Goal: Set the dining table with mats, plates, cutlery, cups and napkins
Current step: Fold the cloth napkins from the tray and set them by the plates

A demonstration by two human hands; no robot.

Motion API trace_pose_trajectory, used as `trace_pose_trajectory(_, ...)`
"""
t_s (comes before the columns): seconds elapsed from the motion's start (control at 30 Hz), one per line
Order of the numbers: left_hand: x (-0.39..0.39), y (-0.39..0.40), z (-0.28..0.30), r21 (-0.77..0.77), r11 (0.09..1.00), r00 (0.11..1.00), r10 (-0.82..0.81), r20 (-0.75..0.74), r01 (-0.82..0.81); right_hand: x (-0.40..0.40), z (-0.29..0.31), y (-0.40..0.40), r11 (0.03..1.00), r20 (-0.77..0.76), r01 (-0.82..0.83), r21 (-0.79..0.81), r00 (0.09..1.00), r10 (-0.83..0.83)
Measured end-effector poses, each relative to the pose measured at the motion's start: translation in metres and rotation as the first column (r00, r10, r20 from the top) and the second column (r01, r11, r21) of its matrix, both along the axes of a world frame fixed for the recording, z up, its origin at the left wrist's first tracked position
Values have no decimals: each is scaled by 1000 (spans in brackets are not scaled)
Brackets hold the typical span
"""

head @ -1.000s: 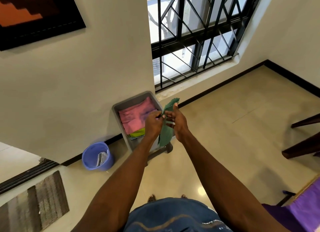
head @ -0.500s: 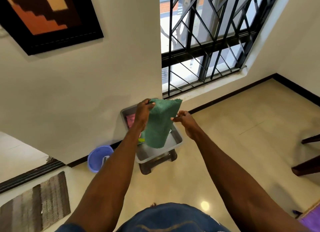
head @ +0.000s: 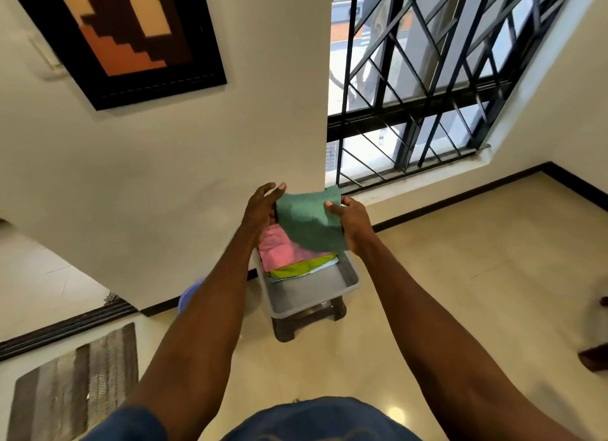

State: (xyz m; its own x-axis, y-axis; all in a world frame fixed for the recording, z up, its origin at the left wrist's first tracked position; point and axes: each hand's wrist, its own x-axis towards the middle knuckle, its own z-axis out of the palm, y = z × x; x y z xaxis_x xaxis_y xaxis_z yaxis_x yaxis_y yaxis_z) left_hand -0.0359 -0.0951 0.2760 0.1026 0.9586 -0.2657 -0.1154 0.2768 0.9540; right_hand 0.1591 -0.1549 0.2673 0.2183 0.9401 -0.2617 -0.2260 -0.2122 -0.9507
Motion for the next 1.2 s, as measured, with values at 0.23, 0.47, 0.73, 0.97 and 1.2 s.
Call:
trace_pose_trajectory(0.23,14,-29,-38,-78,973,969,-204,142,216,22,-14,-10,993,-114,82,-81,989,-91)
trace_pose_trajectory(0.47,33,-27,-66,-130,971,979,-192,70,200,43,-36,-26,970,-49,-89,-227,996,80)
trace_pose_trajectory(0.73,35,-14,-65,-119,977,971,-191,-143,175,47,-57,-28,959,25,81,-272,997,-77)
trace_pose_trajectory(0.97,38,-5,-66,-75,982,939,-185,-290,171,50,-58,-27,970,79,74,-231,995,-57)
trace_pose_trajectory(1.2,46,-4,-60,84,973,832,-137,-538,215,51,-55,-25,982,141,87,-170,988,-63)
